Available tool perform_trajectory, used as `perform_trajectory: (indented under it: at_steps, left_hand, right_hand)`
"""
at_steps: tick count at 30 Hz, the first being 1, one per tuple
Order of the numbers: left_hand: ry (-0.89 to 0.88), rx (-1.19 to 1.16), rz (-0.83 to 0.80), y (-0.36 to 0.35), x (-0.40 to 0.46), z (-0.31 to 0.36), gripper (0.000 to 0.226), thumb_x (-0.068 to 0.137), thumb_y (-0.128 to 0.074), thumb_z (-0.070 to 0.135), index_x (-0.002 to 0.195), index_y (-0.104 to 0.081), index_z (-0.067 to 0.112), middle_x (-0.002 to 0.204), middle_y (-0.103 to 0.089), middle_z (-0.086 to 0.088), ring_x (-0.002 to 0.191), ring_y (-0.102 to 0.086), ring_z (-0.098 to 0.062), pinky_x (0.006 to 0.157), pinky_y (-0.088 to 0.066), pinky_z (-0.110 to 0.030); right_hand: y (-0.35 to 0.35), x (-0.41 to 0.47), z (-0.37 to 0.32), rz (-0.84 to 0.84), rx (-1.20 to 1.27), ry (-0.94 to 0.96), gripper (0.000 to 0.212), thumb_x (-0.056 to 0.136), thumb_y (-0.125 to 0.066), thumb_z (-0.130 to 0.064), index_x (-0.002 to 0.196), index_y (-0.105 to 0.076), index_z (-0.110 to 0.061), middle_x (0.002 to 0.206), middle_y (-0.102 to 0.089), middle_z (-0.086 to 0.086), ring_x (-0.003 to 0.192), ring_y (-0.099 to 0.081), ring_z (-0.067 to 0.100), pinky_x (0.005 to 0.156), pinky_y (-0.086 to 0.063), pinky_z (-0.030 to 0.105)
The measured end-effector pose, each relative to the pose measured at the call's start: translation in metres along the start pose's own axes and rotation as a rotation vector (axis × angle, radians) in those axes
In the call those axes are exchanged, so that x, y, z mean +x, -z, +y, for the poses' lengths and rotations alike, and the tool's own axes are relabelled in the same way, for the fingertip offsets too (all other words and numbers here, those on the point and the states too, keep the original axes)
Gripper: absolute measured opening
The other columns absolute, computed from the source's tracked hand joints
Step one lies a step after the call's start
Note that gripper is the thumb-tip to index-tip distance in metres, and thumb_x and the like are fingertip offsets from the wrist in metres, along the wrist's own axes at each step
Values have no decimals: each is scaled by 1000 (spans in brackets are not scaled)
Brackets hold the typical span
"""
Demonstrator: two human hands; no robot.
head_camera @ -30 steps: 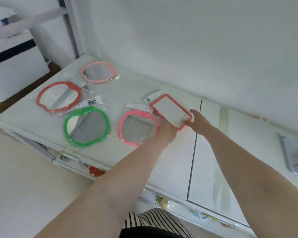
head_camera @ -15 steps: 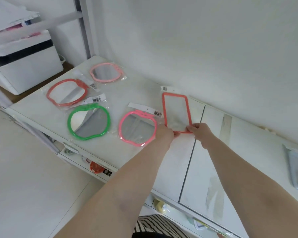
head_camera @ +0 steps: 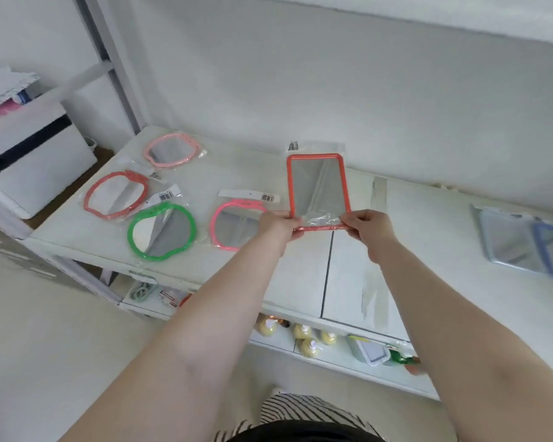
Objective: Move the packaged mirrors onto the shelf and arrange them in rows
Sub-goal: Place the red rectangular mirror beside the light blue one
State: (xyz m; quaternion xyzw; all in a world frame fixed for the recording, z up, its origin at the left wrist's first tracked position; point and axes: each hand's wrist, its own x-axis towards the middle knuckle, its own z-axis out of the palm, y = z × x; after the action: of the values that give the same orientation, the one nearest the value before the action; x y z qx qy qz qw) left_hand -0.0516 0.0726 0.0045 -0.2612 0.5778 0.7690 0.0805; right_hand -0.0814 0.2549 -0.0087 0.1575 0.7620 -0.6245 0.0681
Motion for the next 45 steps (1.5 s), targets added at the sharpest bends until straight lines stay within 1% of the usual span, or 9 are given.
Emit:
perform_trajectory:
  at_steps: [7, 11, 16, 21, 25, 30, 37, 42, 45]
  left_hand:
    - [29, 187, -71, 5, -68, -58, 30, 79, -68, -8, 108, -62, -10, 91, -62, -17, 63, -61, -20, 51, -57, -17]
    - [31, 281, -138, 6, -113, -98, 20, 79, -69, -5, 99, -65, -4, 79, -64, -11, 68, -65, -25, 75, -60, -28]
    - [28, 416, -217, -13, -167, -144, 23, 79, -71, 2, 66, -60, 18, 73, -65, -4, 64, -67, -21, 78, -57, -34]
    - [-12, 448, -356, -59, -217, -181, 5, 83, -67, 3, 82, -66, 7, 84, -67, -11, 69, -66, -20, 61, -57, -21]
    - [-33, 450, -411, -100, -255, -217, 8, 84, -67, 4, 89, -63, 7, 83, -63, -11, 70, -63, -20, 36, -40, -8]
    - [-42, 387, -393, -150, -285, -272, 14, 83, -66, 0, 97, -64, 3, 80, -65, -5, 66, -64, -14, 60, -56, -14]
    - [-64, 332, -281, -189, -299, -283, 22, 85, -65, 3, 106, -65, -5, 82, -65, -6, 68, -64, -13, 65, -57, -14]
    - [-81, 315, -213, -201, -279, -261, 25, 84, -65, 2, 108, -63, -8, 80, -63, -5, 71, -63, -14, 62, -56, -12]
    - [-73, 294, -168, -208, -259, -249, 27, 83, -68, 1, 107, -63, -9, 84, -65, -9, 77, -64, -20, 62, -57, -13]
  right_hand:
    - [37, -120, 46, 138, 68, -71, 18, 82, -72, -3, 69, -62, -9, 68, -59, 7, 52, -54, 11, 56, -52, 14]
    - [62, -184, 79, 216, 23, -136, 15, 80, -74, -7, 72, -62, -9, 67, -62, 9, 56, -54, 17, 65, -53, 26]
    - [106, -250, 110, 329, 0, -216, 19, 81, -74, -11, 72, -57, -13, 60, -58, 5, 46, -48, 13, 41, -38, 17]
    - [169, -294, 139, 422, 24, -190, 20, 81, -73, -6, 73, -55, -7, 61, -56, 8, 48, -50, 15, 58, -48, 28]
    - [228, -318, 165, 450, 12, -173, 22, 81, -73, -6, 71, -54, -8, 61, -57, 4, 47, -55, 10, 64, -53, 27]
    - [299, -329, 198, 454, -20, -157, 24, 78, -76, -8, 66, -55, -10, 62, -59, 5, 53, -57, 18, 70, -58, 34]
    - [336, -312, 197, 430, -29, -126, 13, 77, -75, -16, 74, -62, -15, 67, -67, 3, 64, -63, 20, 79, -59, 44]
    - [334, -283, 179, 377, -29, -108, 10, 80, -69, -13, 73, -61, -15, 66, -64, 4, 57, -56, 16, 54, -46, 26]
    - [334, -258, 169, 325, -32, -101, 3, 84, -66, -10, 81, -64, -11, 75, -68, 10, 64, -62, 20, 64, -55, 30]
